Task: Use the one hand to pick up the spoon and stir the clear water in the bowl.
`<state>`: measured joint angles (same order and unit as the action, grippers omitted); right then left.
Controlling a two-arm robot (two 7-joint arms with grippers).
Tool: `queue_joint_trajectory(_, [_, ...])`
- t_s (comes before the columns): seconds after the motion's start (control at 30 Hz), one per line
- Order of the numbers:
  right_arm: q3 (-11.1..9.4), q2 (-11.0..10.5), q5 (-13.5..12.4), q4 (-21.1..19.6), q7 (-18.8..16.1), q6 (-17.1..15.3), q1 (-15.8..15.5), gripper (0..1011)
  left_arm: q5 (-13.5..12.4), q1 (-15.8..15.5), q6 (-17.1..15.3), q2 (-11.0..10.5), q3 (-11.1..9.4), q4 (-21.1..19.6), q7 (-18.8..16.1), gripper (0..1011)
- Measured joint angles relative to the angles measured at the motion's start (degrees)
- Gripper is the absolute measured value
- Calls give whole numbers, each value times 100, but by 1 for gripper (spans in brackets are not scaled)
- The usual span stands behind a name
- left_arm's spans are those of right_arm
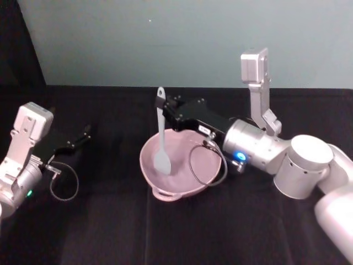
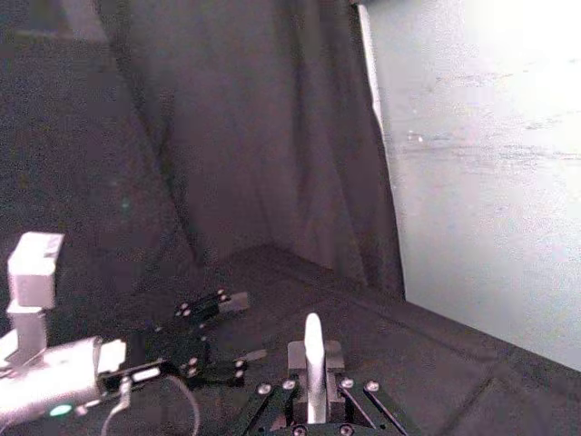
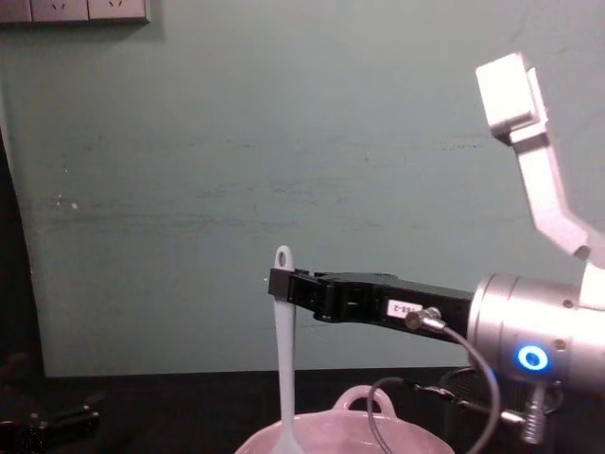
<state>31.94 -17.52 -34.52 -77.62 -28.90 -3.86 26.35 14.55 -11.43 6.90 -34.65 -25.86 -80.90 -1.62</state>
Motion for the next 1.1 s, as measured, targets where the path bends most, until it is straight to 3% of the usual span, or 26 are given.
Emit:
queue_joint_trajectory(0.23, [-82,313,-14,723,-79,222,289,114,0,0,0,0,0,0,0,1011])
queue_joint_trajectory(0.5, [-259,266,79,927,-5,277,371,114,0,0,0,0,0,0,0,1011])
queue_joint_trajectory(0.77, [-541,-81,143,475,182,237,34,116,0,0,0,0,0,0,0,1011])
queue_joint_trajectory(1.1, [-674,-423,163,-393,251,119,-528,114,0,0,0,0,0,0,0,1011])
